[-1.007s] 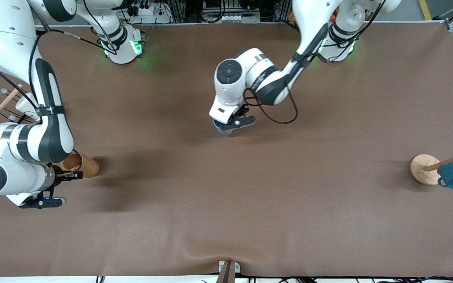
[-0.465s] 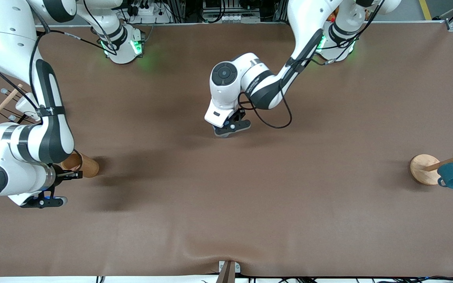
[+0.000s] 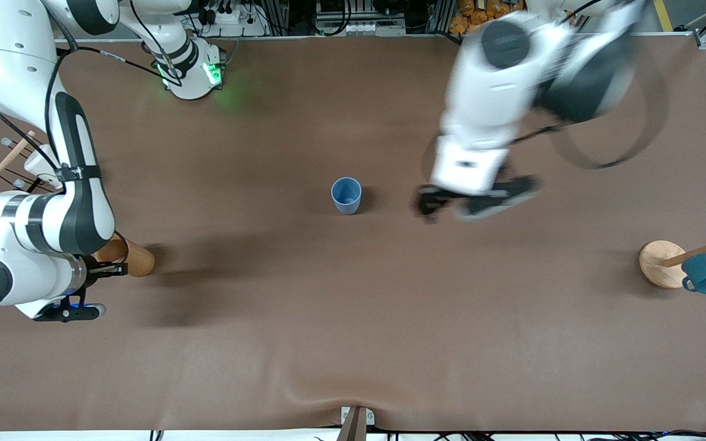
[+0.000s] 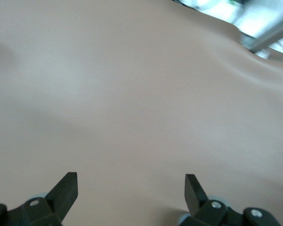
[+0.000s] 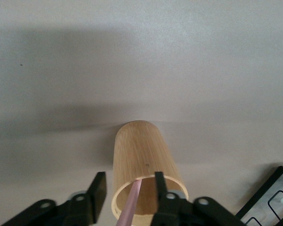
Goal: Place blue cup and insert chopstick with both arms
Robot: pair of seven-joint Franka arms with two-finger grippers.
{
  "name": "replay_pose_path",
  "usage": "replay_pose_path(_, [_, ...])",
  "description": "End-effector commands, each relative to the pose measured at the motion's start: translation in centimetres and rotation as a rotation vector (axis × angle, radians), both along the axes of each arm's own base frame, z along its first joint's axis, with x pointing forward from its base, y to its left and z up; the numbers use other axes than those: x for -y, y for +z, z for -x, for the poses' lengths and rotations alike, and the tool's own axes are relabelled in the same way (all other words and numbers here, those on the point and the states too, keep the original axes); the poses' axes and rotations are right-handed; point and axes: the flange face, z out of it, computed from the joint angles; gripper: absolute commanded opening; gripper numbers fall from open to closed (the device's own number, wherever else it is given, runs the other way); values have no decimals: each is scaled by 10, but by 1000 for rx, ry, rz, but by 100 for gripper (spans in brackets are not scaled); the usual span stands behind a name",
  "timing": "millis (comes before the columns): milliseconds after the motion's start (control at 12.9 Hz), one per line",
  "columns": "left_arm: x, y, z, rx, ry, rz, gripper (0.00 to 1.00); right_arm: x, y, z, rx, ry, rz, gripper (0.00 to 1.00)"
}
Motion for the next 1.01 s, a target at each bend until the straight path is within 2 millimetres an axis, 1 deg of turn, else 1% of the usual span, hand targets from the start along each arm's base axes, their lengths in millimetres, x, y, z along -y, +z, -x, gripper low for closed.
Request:
replay_pose_path(0, [-84, 15, -5, -96, -53, -71, 100, 1, 4, -1, 2, -10, 6, 39])
replay_pose_path(77, [-114, 24, -8, -104, -60, -79, 100, 2, 4, -1, 2, -11, 7, 39])
replay_pose_path(155, [-141, 28, -10, -126, -80, -89, 100, 2, 4, -1, 2, -11, 7, 37])
replay_pose_path(310, [-194, 34, -11, -166, -139, -82, 100, 2, 4, -1, -2, -14, 6, 32])
replay_pose_path(465, [-225, 45, -6, -168, -210, -42, 100, 1, 5, -1, -2, -11, 6, 31])
replay_pose_path(542, [-236, 51, -1, -166, -230, -41, 100, 2, 5, -1, -2, -12, 7, 30])
replay_pose_path(620, [-241, 52, 3, -169, -264, -36, 100, 2, 5, -1, -2, -11, 5, 27])
replay_pose_path(697, [-240, 53, 10, -172, -334, -14, 100, 1, 5, -1, -2, -10, 4, 27])
replay_pose_path(775, [-244, 56, 15, -168, -356, -1, 100, 1, 5, -1, -3, -8, 2, 21])
replay_pose_path(930, [-241, 62, 19, -167, -368, -4, 100, 2, 6, 0, -3, -5, 1, 17])
